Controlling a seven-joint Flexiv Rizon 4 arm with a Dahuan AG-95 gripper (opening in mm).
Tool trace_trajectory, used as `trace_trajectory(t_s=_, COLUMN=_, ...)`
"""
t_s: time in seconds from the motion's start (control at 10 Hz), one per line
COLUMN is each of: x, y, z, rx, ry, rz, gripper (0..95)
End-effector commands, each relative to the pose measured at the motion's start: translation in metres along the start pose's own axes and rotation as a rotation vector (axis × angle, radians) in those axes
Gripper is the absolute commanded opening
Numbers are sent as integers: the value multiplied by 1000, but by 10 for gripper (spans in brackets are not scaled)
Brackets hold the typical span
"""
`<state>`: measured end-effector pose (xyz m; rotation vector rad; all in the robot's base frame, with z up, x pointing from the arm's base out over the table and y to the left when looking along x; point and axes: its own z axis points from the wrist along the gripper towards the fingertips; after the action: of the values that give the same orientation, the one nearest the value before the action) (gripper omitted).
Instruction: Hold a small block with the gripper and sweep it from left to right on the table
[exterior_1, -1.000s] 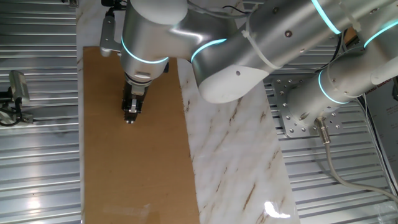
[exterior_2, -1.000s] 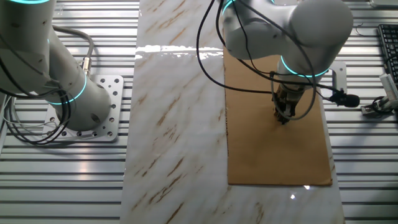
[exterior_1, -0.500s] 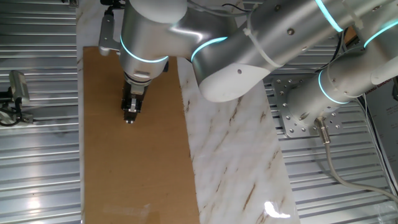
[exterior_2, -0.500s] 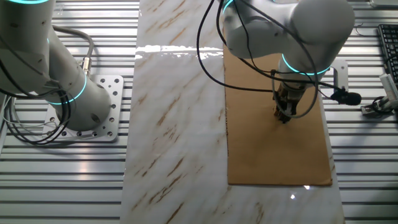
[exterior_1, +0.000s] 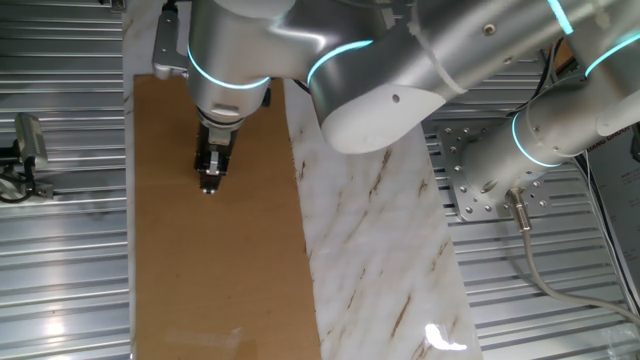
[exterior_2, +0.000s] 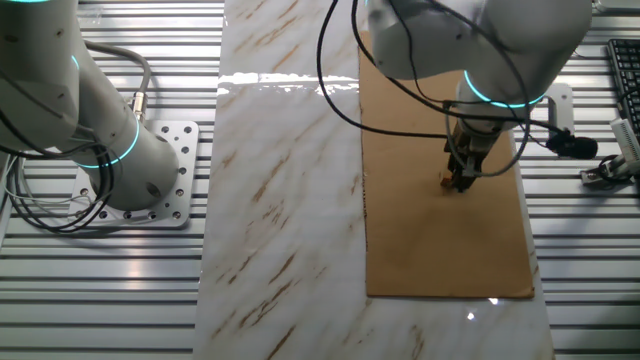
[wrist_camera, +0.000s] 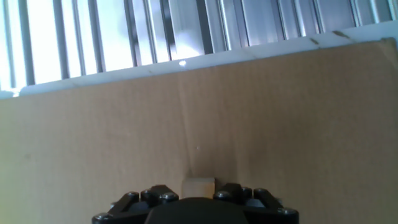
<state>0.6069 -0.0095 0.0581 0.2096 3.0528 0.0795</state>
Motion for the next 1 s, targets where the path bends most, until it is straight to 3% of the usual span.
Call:
trace_trajectory(t_s=0.1, x=1, y=1, z=-9, rx=3, ry=48, rz=-8, gripper=570)
trace_trajectory(t_s=0.2, x=2, y=2, z=-14, rx=0, ry=87, rz=-25, gripper=570)
trace_trajectory(t_s=0.3, x=3, y=3, z=-17, rx=-10, ry=105, rz=-41, gripper=570)
trace_trajectory(t_s=0.5, x=3, y=3, z=-18, rx=-89, ry=118, rz=-56, gripper=190)
trace_trajectory(t_s=0.6, x=3, y=3, z=-18, rx=-112, ry=122, rz=-54, gripper=190)
trace_trajectory(t_s=0.7, x=3, y=3, z=-19, rx=-123, ry=149, rz=-66, gripper=190)
trace_trajectory(t_s=1.0, x=5, y=5, z=-26, rx=-114, ry=286, rz=-85, gripper=190)
